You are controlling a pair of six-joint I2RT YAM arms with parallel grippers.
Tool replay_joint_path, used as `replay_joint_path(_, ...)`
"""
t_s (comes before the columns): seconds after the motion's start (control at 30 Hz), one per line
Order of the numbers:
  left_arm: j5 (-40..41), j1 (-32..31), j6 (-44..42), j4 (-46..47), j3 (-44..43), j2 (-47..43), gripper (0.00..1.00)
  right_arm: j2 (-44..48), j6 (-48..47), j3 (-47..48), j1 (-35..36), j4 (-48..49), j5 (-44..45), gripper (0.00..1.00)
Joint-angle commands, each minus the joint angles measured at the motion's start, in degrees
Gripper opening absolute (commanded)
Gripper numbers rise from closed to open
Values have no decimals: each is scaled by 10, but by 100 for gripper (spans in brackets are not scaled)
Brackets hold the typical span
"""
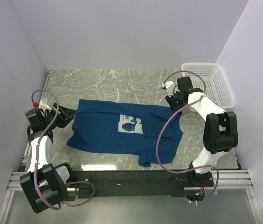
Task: Fold and stack the t-shirts
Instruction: Fold the tshirt
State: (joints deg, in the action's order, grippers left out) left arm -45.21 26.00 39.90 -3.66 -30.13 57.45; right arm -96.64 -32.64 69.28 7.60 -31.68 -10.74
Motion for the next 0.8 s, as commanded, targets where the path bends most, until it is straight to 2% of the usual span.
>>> replay_joint_path(0.0,-15,-1,2,27,4,2,65,-13,-37,17,-17,-28,-4,36)
replay_joint_path(0.13,-13,-2,2,27,5,-1,65,-50,20,46,-39,-41,-19,31)
replay_joint_path(0.2,-13,-2,1,26,5,-2,65,-46,51,25,-40,-2,4,36)
replay_joint_path(0.37,-15,-1,2,27,5,1,65,-62,107,12,-41,39,48,39)
replay_joint_path(0.63,-13,-2,-1,23,3,2,65,-108,153,38,-42,40,66,40)
replay_joint_path(0.77,-13,-1,0,24,3,3,65,-102,166,30,-43,48,64,40)
